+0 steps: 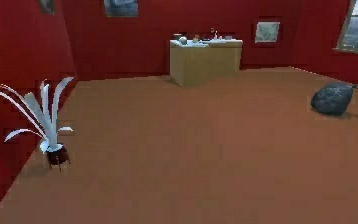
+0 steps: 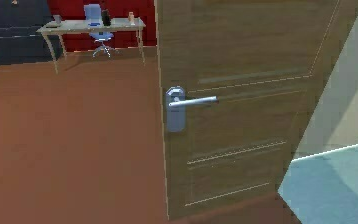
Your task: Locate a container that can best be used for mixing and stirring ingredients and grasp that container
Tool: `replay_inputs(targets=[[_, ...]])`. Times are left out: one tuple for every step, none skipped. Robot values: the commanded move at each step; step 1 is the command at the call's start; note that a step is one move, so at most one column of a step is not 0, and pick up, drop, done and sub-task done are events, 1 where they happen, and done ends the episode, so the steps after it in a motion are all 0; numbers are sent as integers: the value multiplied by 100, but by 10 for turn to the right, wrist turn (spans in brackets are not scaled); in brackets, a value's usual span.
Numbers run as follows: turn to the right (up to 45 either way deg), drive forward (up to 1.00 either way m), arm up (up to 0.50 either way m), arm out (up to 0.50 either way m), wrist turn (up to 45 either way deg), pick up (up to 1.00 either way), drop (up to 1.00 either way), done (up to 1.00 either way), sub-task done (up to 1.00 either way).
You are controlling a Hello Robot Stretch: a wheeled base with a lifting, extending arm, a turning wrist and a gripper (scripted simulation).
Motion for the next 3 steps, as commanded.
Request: replay_inputs(targets=[[150,0,0,0,0,0,0,0,0],[0,100,0,0,0,0,0,0,0],[0,100,0,0,0,0,0,0,0]])
